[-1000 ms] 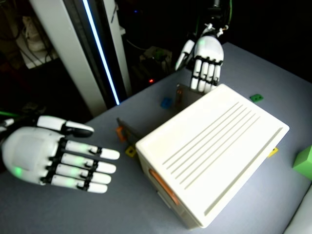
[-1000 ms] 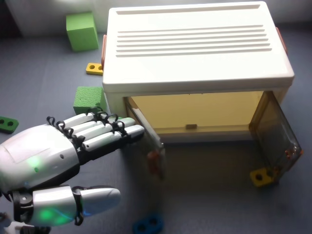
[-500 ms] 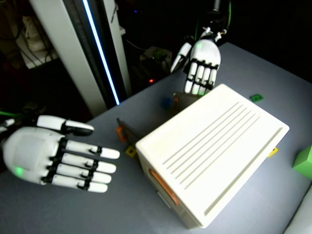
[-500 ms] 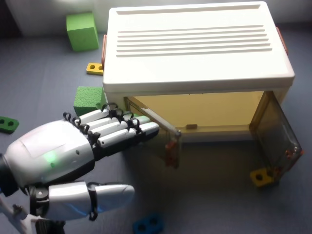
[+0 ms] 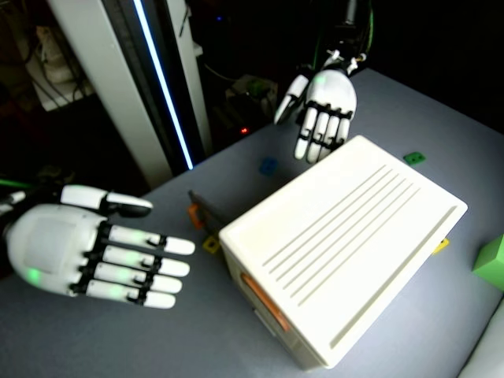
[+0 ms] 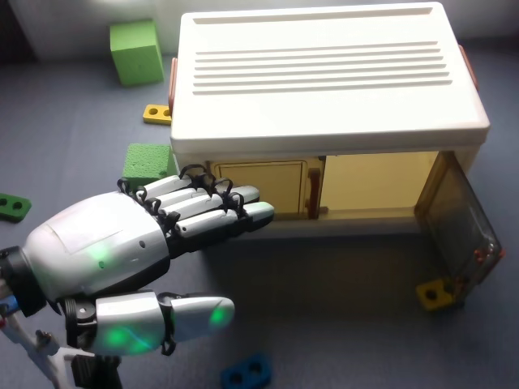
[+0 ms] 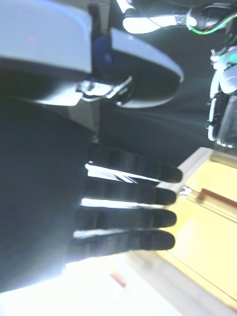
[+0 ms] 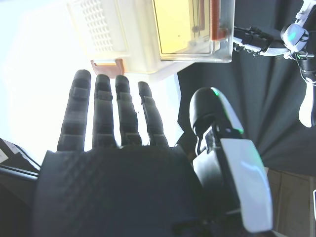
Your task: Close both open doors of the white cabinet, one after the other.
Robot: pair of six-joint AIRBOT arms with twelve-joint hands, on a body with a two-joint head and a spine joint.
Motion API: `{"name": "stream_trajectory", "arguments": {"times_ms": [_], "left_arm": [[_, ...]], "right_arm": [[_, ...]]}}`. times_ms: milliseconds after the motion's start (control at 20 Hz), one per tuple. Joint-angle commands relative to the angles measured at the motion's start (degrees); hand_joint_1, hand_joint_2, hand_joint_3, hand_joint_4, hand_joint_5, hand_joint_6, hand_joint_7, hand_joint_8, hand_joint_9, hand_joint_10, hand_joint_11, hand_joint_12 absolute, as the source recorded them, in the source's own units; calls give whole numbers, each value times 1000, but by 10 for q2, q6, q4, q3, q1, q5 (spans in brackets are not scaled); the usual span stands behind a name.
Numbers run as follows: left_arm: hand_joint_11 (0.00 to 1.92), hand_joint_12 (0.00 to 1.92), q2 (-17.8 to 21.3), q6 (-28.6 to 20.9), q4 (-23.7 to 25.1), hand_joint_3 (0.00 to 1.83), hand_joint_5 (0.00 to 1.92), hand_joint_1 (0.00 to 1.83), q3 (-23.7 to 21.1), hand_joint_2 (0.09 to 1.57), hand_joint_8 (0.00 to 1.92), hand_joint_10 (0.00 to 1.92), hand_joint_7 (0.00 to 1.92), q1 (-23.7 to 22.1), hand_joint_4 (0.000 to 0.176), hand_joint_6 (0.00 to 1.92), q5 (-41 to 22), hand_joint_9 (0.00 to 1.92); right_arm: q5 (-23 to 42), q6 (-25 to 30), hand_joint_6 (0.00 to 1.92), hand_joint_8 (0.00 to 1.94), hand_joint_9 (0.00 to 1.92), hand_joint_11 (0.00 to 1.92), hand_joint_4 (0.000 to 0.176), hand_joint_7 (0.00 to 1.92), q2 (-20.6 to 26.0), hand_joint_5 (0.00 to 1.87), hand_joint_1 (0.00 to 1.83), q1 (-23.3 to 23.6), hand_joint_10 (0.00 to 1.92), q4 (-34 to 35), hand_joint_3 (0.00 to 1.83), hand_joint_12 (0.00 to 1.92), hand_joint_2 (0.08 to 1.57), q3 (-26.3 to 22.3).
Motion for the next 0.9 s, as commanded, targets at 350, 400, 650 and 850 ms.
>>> {"name": "stream_trajectory", "arguments": {"times_ms": [350,400,650,850], "left_arm": [[27,557,34,-5,-29,0,153,0,-28,1442,0,0,150,42,0,0,-103,183],[5,657,39,-1,-39,0,160,0,-31,1436,1,0,161,51,0,0,-107,187],[0,606,74,50,-117,0,92,0,-54,1436,0,0,70,103,0,0,-143,119],[0,535,91,88,-185,0,99,0,-70,1422,3,3,70,144,0,5,-195,103]], "right_arm": [[65,5,0,0,29,83,32,37,6,52,10,1,0,-32,2,0,1437,-14],[65,5,0,4,35,89,40,46,7,50,1,1,3,-36,0,3,1423,-15],[55,4,0,0,8,40,22,25,7,38,0,11,0,-65,0,0,1419,-22],[47,5,0,0,0,37,11,12,7,23,0,20,0,-89,3,0,1431,-30]]}}
